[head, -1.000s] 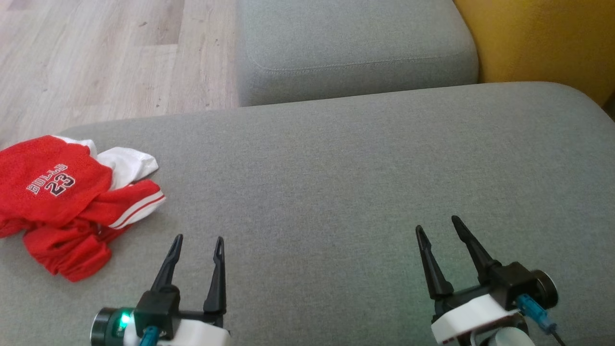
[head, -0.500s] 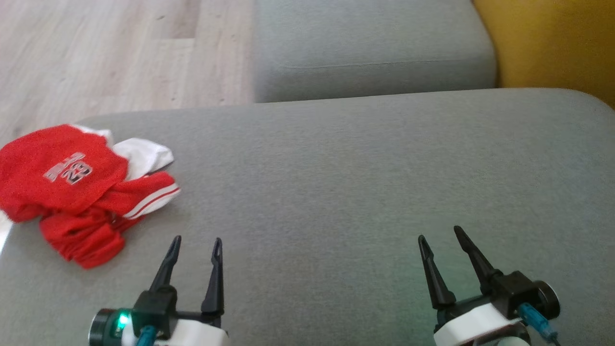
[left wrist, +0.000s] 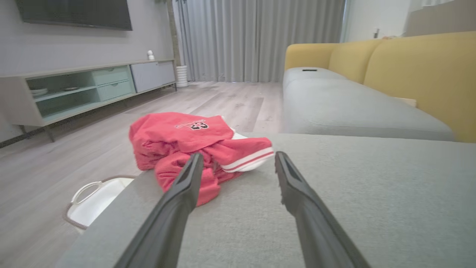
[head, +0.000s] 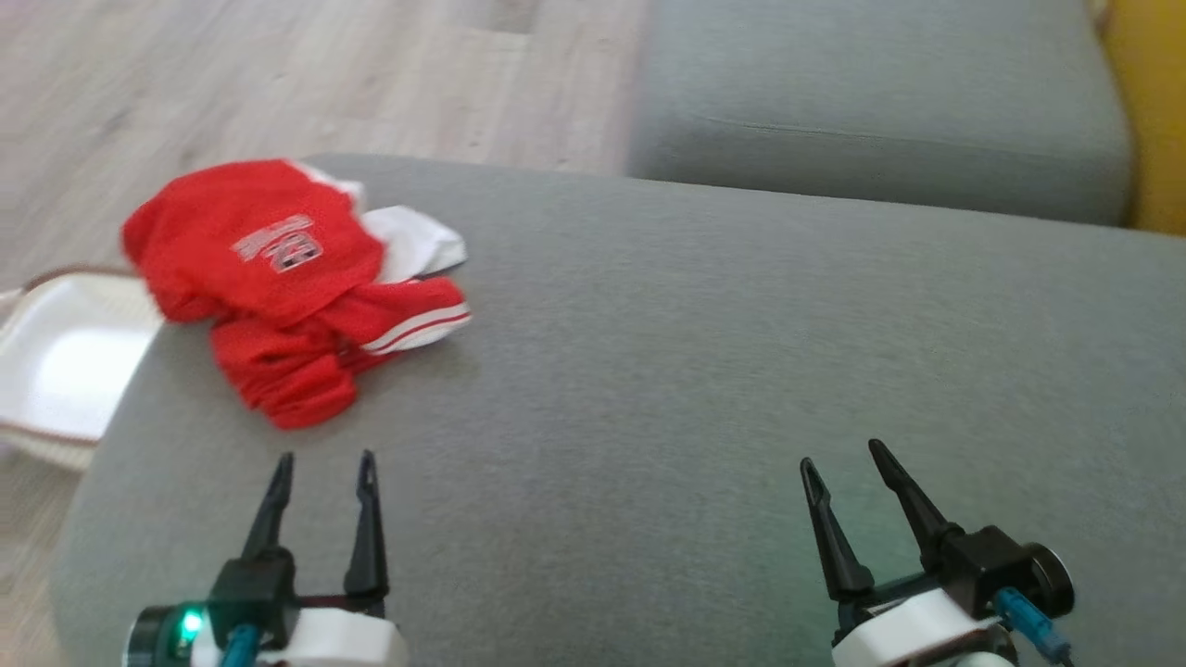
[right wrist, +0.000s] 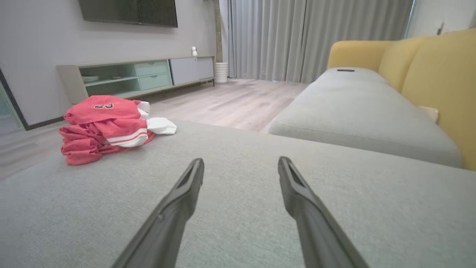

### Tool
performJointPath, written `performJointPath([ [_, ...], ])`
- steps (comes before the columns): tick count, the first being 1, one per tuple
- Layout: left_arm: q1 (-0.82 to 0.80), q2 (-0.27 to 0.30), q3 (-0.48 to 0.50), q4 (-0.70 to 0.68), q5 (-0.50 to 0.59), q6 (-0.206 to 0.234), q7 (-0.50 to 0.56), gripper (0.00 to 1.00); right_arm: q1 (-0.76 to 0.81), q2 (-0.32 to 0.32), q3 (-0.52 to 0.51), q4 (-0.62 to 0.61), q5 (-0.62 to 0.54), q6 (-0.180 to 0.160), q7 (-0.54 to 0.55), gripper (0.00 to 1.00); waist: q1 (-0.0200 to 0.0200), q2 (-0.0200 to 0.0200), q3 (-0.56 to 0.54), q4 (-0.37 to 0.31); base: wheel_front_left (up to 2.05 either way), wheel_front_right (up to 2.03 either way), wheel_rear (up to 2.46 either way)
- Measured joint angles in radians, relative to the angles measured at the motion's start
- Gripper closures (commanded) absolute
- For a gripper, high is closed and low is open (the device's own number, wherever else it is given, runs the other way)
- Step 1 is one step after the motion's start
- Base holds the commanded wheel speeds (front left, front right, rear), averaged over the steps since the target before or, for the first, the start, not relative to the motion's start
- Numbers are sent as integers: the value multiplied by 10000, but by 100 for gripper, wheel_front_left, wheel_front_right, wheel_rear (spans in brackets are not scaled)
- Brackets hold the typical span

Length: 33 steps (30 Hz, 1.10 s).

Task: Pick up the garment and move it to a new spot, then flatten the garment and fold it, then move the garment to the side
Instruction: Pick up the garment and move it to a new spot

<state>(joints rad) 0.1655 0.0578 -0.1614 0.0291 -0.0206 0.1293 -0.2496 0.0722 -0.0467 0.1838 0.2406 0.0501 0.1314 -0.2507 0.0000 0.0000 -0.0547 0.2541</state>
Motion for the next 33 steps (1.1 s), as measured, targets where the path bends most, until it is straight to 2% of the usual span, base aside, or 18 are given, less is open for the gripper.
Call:
performJointPath([
  [13,339,-4,247,-79,-75,217,0,0,3,0,2,10,-2,0,0,0,0,0,159,1763,0,0,0],
  [22,175,19,127,-1012,280,387,0,0,-71,-155,280,-257,-150,0,0,0,0,0,994,1969,0,0,0],
  [26,-1457,291,268,-1877,251,305,-29,0,-503,-915,481,-525,-46,0,0,0,0,0,1693,1909,0,0,0],
  [29,-3149,439,598,-2019,115,163,-73,0,-918,-1473,704,-688,54,0,0,0,0,0,2250,1832,0,0,0],
  [31,-4244,523,1001,-1572,-211,46,-75,0,-1120,-1743,734,-826,151,0,0,0,0,0,2613,1767,0,0,0],
  [33,-5279,671,1384,-556,-546,-77,-73,0,-1269,-1925,646,-943,257,0,0,0,1,0,2960,1680,0,0,0],
])
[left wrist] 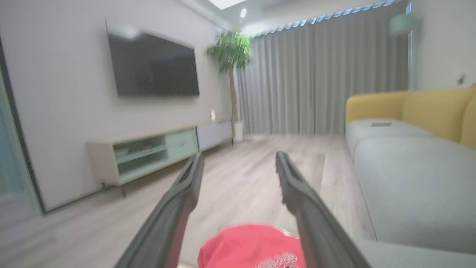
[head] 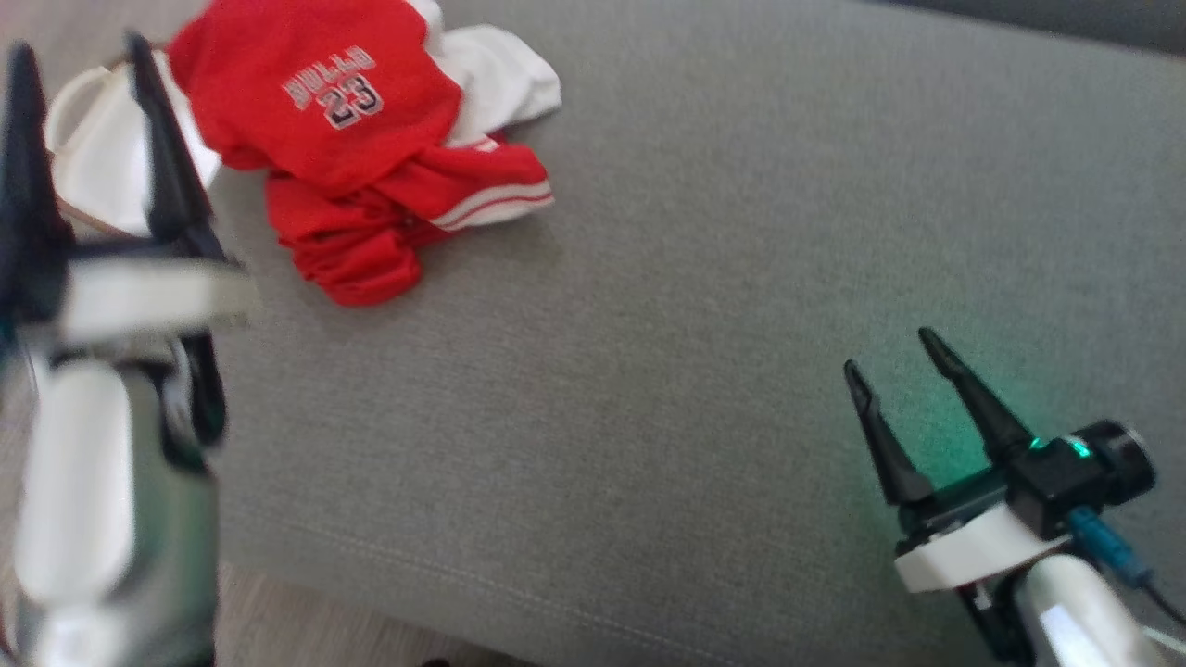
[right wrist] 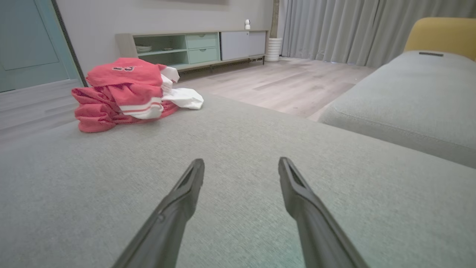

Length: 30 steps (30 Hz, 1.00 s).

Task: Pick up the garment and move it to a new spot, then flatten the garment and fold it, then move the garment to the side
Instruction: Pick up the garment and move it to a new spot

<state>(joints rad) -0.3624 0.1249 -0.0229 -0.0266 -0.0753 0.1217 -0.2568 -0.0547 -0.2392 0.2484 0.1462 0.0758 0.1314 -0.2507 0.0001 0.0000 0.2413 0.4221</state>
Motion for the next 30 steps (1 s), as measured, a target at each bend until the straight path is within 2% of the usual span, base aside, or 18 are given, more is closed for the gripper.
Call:
performJointPath([
  [2,-937,102,253,1218,-403,-142,405,0,-94,-178,-36,-153,50,0,-2,0,0,0,324,-103,0,0,0],
  [7,-3560,543,418,4149,-993,-520,2943,0,-344,-834,-155,-479,123,0,-2,0,1,0,1093,-376,0,0,0],
  [11,-5385,978,527,6305,-1099,-518,4928,0,-493,-1208,-217,-755,219,0,-2,0,1,0,1624,-618,0,0,0],
  [16,-6134,1258,660,8213,-1126,-173,6861,0,-625,-1532,-345,-1070,303,0,-2,0,3,0,2174,-1009,0,0,0],
  [19,-6144,1331,715,8847,-1151,-38,7223,0,-639,-1555,-401,-1231,368,0,-2,0,2,0,2371,-1296,0,0,0],
  [22,-6145,1327,757,9194,-1298,17,6765,0,-636,-1601,-594,-1386,385,0,-2,0,2,0,2542,-1520,0,0,0],
  [23,-6145,1325,761,9304,-1298,15,6612,38,-631,-1618,-640,-1404,385,0,-2,0,2,0,2560,-1545,0,0,0],
  [24,-6142,1321,761,9390,-1298,15,6420,100,-620,-1639,-685,-1421,385,0,-2,0,1,0,2569,-1550,0,0,0],
  [30,-6187,1283,803,9469,-1492,-293,4556,100,-547,-1666,-903,-1438,384,0,-2,0,0,0,2371,-1407,0,0,0],
])
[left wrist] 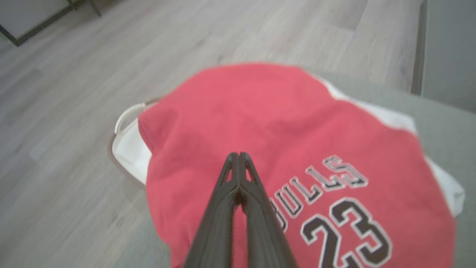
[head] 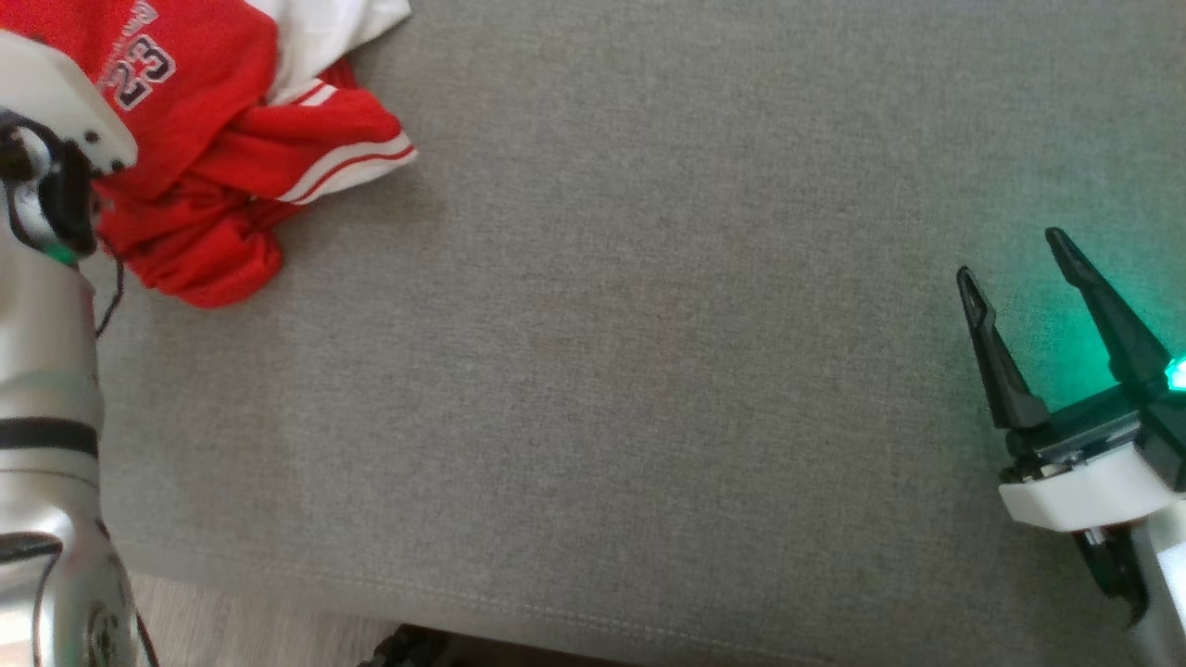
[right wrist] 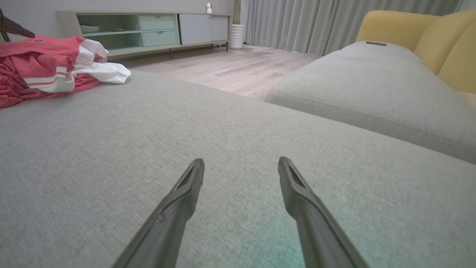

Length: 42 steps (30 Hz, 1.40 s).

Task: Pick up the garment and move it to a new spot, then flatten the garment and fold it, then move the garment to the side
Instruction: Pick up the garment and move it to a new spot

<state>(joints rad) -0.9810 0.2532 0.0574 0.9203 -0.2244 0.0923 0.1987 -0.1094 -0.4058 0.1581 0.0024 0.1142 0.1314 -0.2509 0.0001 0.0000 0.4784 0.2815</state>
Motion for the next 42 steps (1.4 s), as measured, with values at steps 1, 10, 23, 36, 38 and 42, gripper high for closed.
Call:
performJointPath([
  [1,-66,2,-4,-52,-12,-157,-368,100,10,25,12,17,-2,0,0,0,0,0,-89,29,0,0,0],
  [10,-789,326,-593,-865,311,-1076,-2184,100,204,966,430,535,-15,0,0,0,-1,0,-1389,162,0,0,0],
  [23,-434,272,-725,-476,314,-360,-894,0,360,740,332,564,-98,0,0,0,-1,0,-1260,-1,0,0,0],
  [36,-439,-52,-224,1381,-472,182,577,53,-41,88,-176,-113,98,0,-2,0,-1,0,701,-582,0,0,0],
  [38,-441,-50,-207,1365,-491,198,343,100,-56,86,-217,-211,109,0,-42,0,-1,0,848,-665,0,0,0],
  [42,-442,-102,-380,1187,-414,134,-761,100,-83,90,-318,-190,111,0,-59,0,0,0,882,-647,0,0,0],
])
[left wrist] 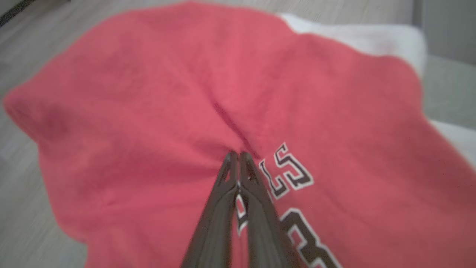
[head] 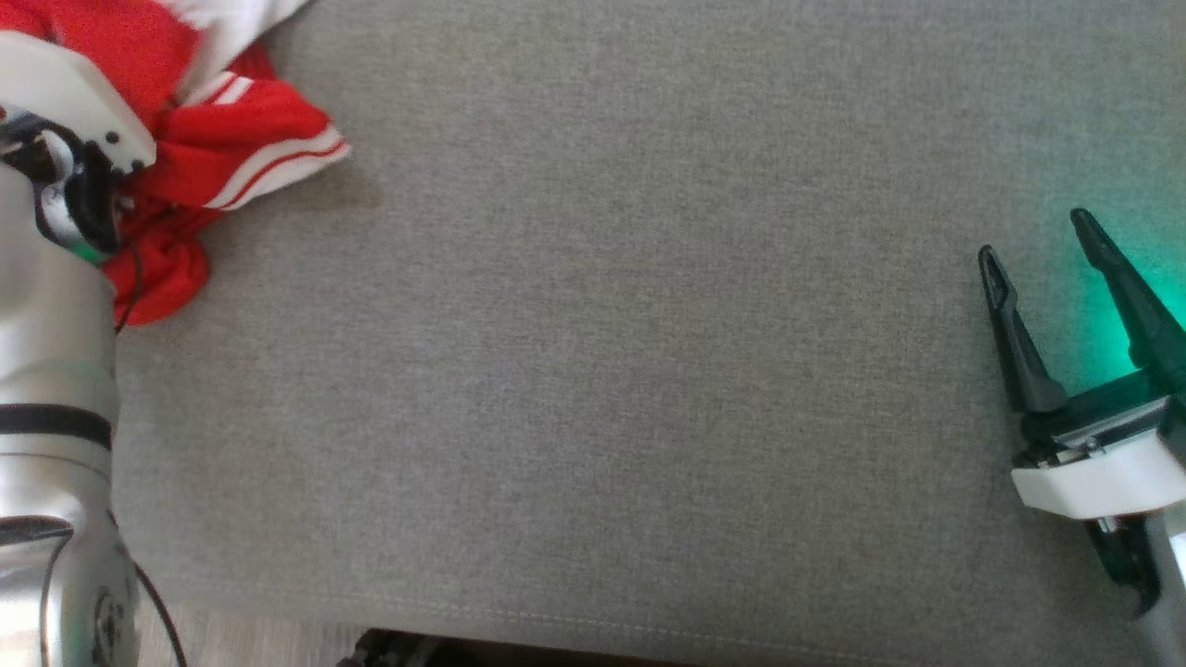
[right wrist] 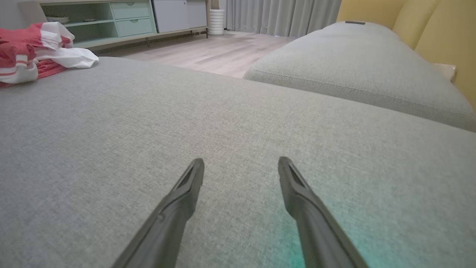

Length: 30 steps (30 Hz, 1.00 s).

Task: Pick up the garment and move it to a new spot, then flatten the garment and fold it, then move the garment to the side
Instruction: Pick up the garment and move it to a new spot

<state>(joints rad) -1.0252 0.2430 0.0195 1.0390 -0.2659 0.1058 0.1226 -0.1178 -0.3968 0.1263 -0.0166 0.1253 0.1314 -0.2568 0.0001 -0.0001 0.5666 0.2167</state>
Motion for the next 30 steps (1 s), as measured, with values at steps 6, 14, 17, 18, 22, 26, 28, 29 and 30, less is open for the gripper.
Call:
performJointPath([
  [6,-112,198,-347,-458,268,-314,-1009,100,-19,326,337,454,-2,0,2,0,0,0,-685,150,0,0,0],
  [14,-662,1149,-984,-2006,746,-1016,-943,100,19,1689,838,1152,-17,0,4,0,-1,1,-2559,-1,0,0,0],
  [17,-732,1195,-1304,-2717,821,-1352,-585,100,174,2046,815,1361,-35,0,4,0,-1,1,-3235,-130,0,0,0],
  [18,-735,1197,-1423,-2976,848,-1444,-449,100,252,2155,809,1415,-38,0,4,0,-1,1,-3452,-185,0,0,0],
  [22,-736,1177,-1789,-3958,853,-1781,125,100,539,2654,817,1582,-161,0,4,0,-1,1,-4267,-523,0,0,0],
  [26,-618,982,-1996,-4796,385,-1998,619,100,606,2974,882,1588,-230,0,4,0,-1,1,-4813,-1177,0,0,0],
  [28,-254,702,-2075,-5288,96,-2059,876,100,667,3058,897,1586,-305,0,4,0,-1,1,-5035,-1579,0,0,0],
  [29,8,550,-2148,-5522,-29,-2094,991,100,696,3097,905,1586,-313,0,4,0,-1,1,-5128,-1786,0,0,0],
  [30,296,412,-2222,-5728,-165,-2125,1097,100,709,3137,909,1582,-314,0,4,0,-1,1,-5208,-2000,0,0,0],
])
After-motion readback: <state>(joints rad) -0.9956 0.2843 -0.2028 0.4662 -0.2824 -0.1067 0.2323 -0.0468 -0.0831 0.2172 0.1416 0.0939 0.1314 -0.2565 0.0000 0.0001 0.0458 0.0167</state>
